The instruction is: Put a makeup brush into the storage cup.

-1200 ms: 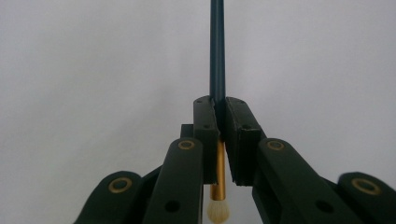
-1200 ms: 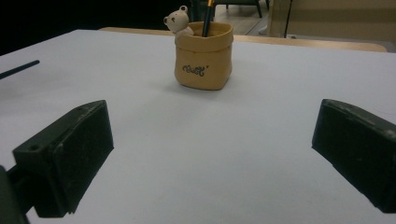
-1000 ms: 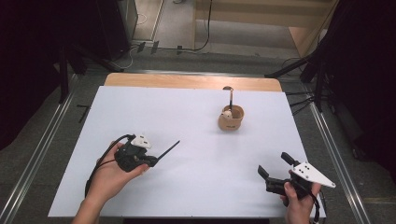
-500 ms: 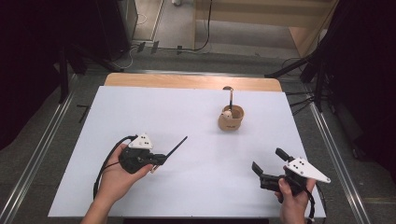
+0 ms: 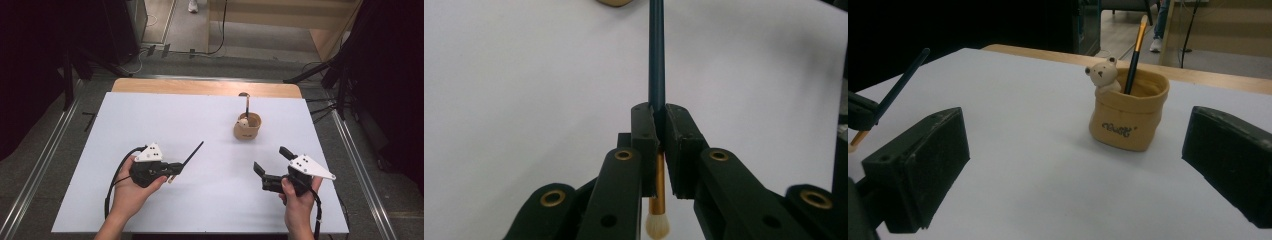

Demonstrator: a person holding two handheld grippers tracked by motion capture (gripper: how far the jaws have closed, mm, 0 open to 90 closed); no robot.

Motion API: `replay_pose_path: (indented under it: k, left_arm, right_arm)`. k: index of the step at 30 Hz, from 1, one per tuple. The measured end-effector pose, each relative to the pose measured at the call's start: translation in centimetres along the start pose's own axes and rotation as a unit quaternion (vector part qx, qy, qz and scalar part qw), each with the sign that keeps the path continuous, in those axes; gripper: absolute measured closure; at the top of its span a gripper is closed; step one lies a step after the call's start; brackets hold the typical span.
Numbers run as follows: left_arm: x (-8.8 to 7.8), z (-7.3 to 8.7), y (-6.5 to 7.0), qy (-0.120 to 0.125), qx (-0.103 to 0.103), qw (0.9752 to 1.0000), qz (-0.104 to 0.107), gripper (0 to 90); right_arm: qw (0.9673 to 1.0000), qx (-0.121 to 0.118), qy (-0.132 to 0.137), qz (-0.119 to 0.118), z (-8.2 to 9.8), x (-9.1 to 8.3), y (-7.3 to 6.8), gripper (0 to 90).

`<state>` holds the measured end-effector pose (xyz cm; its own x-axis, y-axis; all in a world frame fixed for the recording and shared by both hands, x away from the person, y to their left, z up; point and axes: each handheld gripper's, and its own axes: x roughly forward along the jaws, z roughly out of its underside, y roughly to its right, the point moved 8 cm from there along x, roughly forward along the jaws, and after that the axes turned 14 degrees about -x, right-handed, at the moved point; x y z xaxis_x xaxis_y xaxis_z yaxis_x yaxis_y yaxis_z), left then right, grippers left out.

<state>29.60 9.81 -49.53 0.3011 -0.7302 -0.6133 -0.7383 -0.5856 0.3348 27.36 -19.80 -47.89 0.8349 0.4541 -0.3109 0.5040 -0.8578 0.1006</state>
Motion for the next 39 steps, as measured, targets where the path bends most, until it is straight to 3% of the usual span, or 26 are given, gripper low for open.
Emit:
replay_pose_path:
  k: [13,22,30,39]
  left_arm:
    - [0.9,-0.4,1.3,0.033,-0.004,0.9992,0.023,84.9]
    - [1.5,-0.7,2.2,0.061,-0.006,0.9975,0.035,84.9]
    - [1.8,-1.0,2.9,0.088,-0.009,0.9952,0.041,84.9]
    - [1.8,-1.3,3.7,0.111,-0.012,0.9927,0.045,84.9]
  right_arm:
    - [0.9995,-0.011,0.011,-0.027,-3.0,2.2,-2.8,0.0]
    - [0.9987,0.031,0.009,-0.040,-3.0,2.4,-4.3,0.0]
    - [0.9970,0.042,0.009,-0.064,-3.1,2.9,-6.3,0.0]
    - [0.9933,0.076,0.034,-0.080,-3.8,3.1,-7.8,7.8]
